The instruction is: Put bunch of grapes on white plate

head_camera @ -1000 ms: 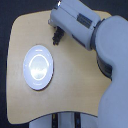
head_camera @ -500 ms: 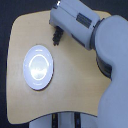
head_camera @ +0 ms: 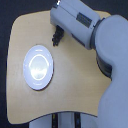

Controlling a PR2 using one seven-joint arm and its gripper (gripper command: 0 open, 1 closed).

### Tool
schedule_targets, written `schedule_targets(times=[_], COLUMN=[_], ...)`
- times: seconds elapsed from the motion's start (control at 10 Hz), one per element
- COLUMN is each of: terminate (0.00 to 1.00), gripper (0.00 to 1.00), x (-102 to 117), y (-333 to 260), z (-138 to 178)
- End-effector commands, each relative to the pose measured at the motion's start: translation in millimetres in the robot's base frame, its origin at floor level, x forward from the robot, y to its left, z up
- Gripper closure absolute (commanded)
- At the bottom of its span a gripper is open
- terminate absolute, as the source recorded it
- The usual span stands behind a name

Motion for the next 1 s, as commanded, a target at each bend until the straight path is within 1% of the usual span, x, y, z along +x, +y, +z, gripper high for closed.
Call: schedule_targets(times=[0.0, 0.3, 0.6, 0.8, 0.9], terminate=[0.00, 0.00, 0.00, 0.00, 0.00], gripper=[1.00, 1.00, 1.00, 1.00, 1.00], x=[-4, -8, -6, -6, -8], y=[-3, -1, 19, 25, 25], z=[12, 36, 95, 124, 144])
